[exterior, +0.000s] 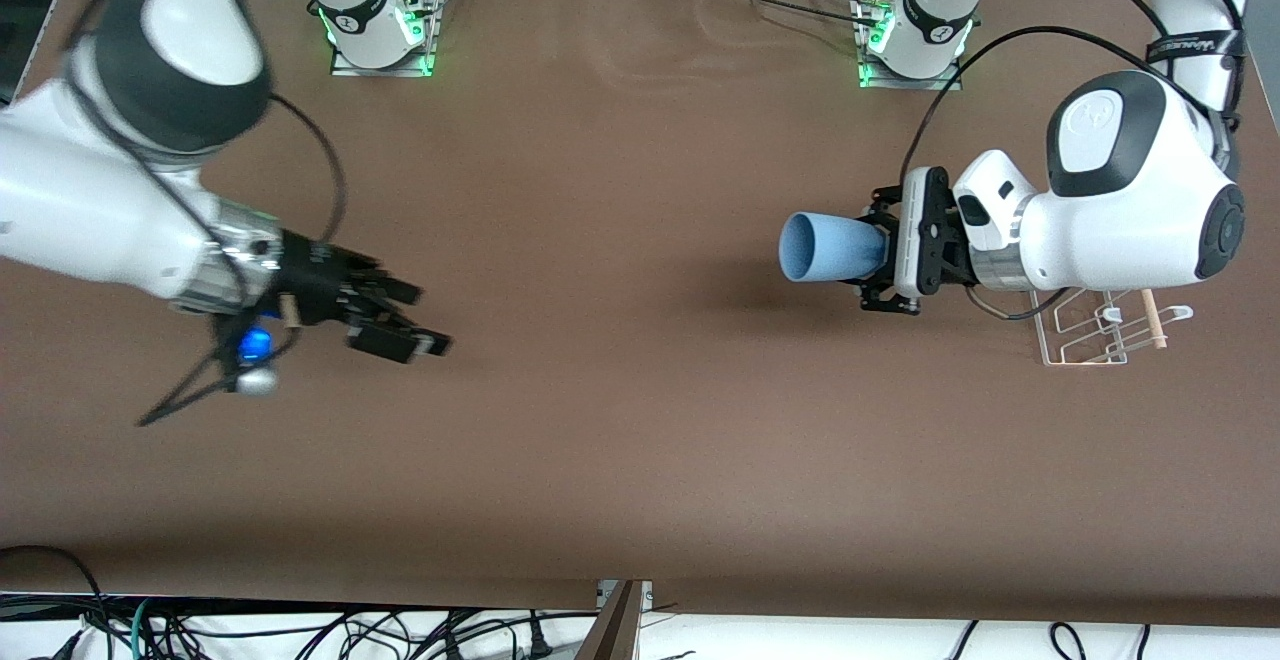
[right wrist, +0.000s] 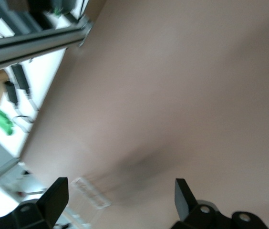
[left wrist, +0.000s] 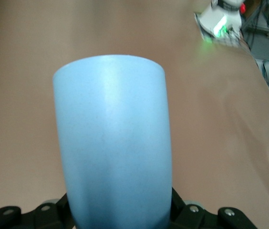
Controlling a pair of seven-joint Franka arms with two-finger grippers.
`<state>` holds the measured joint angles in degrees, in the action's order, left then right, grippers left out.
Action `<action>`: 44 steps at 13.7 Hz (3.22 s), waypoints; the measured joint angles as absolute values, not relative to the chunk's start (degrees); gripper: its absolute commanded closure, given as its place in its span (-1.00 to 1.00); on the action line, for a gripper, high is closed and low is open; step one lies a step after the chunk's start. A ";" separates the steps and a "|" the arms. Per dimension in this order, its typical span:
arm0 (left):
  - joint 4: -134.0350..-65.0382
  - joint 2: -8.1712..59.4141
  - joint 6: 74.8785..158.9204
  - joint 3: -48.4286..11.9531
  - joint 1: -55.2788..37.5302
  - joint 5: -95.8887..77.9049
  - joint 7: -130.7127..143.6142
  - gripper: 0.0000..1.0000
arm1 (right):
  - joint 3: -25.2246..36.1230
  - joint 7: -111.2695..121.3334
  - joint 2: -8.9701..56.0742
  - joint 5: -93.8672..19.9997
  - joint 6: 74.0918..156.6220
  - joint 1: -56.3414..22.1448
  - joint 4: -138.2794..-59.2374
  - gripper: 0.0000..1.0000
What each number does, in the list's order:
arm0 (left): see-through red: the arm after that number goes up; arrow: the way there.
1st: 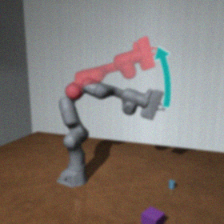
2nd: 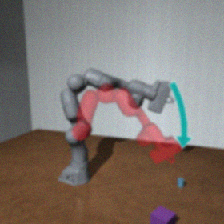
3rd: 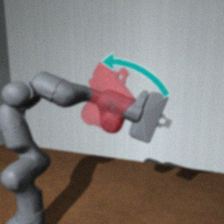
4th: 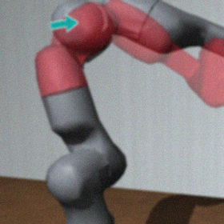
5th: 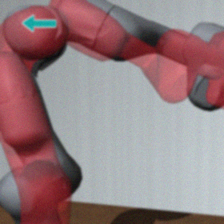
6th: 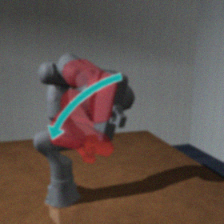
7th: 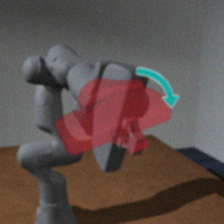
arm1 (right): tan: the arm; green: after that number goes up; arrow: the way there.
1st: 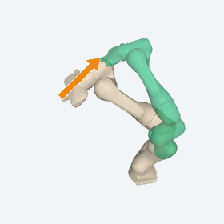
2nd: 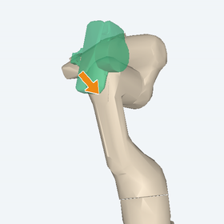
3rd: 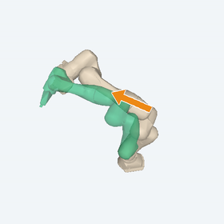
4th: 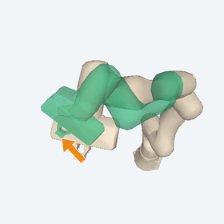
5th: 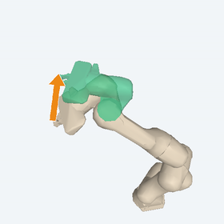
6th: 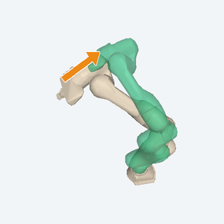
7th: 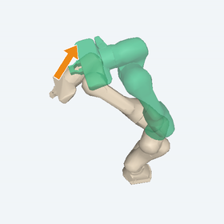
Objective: Transfer cup to left arm and place on rack
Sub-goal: 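Carry the cup with the left gripper over the wire rack, then lower the cup onto a rack prong and open the left gripper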
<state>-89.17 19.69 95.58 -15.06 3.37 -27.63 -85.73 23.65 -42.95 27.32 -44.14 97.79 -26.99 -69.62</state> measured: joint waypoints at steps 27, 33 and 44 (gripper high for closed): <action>-103.87 24.27 66.22 -14.64 8.96 47.28 -32.91 1.00 | 6.86 -4.29 0.25 -1.83 97.20 -8.41 -101.07 -0.97; -107.96 24.35 70.53 -14.64 9.47 47.90 -32.35 1.00 | 1.90 -2.22 2.88 -1.69 94.26 -2.02 -97.00 -0.97; -108.86 25.64 74.25 -14.64 10.37 48.66 -32.16 -1.00 | 0.19 4.25 3.88 -1.69 90.25 -1.16 -95.22 -0.98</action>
<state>-108.86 25.64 74.25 -14.64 10.37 48.66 -32.16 0.19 4.25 3.88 -1.69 90.25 -1.16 -95.22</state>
